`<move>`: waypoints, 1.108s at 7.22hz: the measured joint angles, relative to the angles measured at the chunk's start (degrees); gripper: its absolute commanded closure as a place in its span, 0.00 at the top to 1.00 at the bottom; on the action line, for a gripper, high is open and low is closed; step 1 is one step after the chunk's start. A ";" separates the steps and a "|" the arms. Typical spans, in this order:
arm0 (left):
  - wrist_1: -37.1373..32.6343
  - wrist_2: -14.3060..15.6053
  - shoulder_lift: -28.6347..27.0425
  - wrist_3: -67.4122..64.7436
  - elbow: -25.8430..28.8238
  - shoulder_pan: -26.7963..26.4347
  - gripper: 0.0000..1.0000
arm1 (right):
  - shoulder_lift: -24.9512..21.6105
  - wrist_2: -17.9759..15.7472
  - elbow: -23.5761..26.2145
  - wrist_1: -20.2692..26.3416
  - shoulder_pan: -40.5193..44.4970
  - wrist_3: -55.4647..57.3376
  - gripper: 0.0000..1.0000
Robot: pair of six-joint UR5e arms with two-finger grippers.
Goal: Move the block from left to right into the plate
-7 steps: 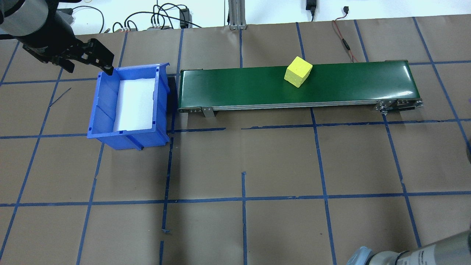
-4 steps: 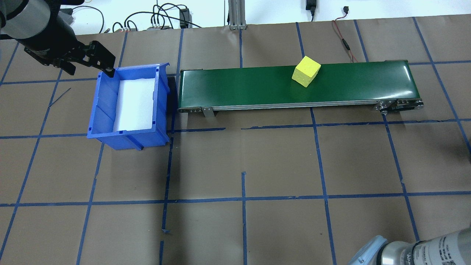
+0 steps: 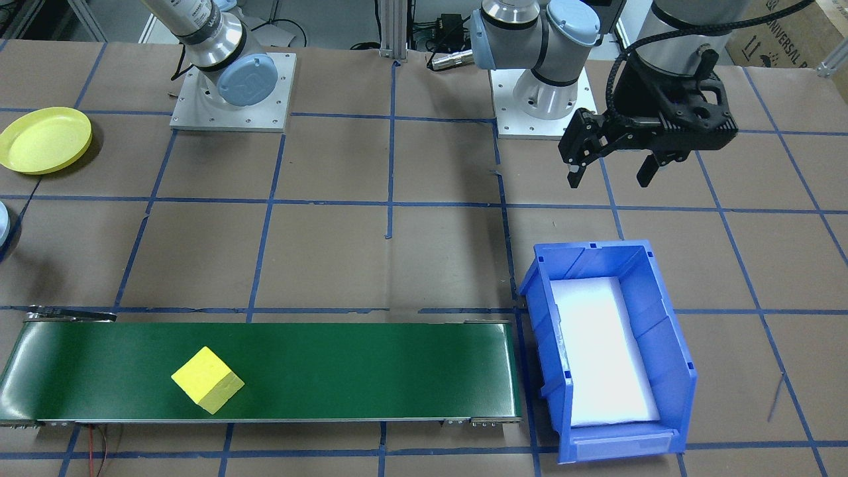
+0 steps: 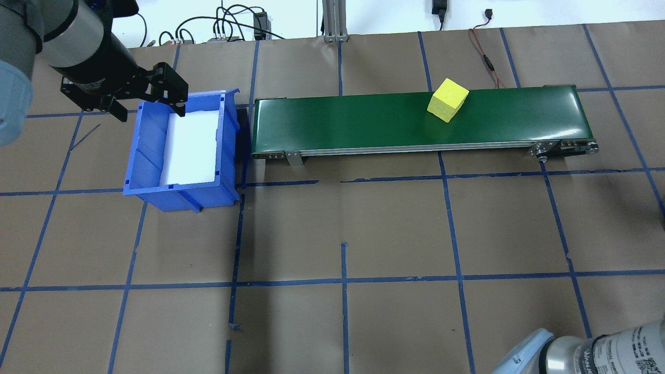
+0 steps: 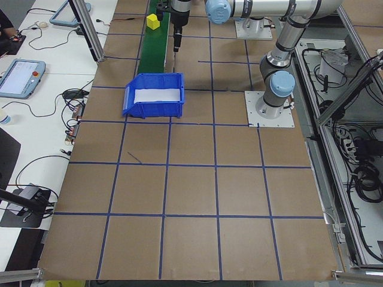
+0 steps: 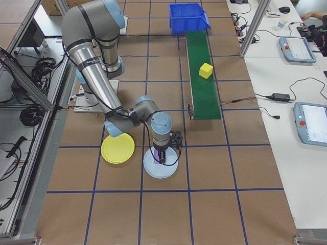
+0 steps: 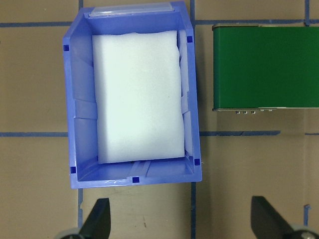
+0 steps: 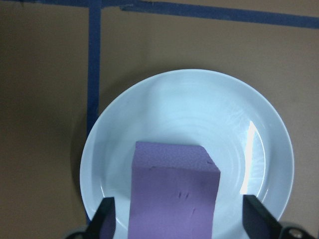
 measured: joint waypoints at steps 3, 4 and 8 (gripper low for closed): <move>0.00 0.04 0.09 -2.82 -0.27 -0.91 1.00 | -5.17 4.53 -4.67 11.89 10.66 9.86 1.00; 0.05 0.04 0.06 -2.86 -0.31 -0.93 1.00 | -5.58 5.68 -5.94 13.64 16.45 16.45 1.00; 0.14 0.04 -0.04 -2.80 -0.43 -0.95 1.00 | -2.86 11.87 -9.24 13.00 32.98 48.96 1.00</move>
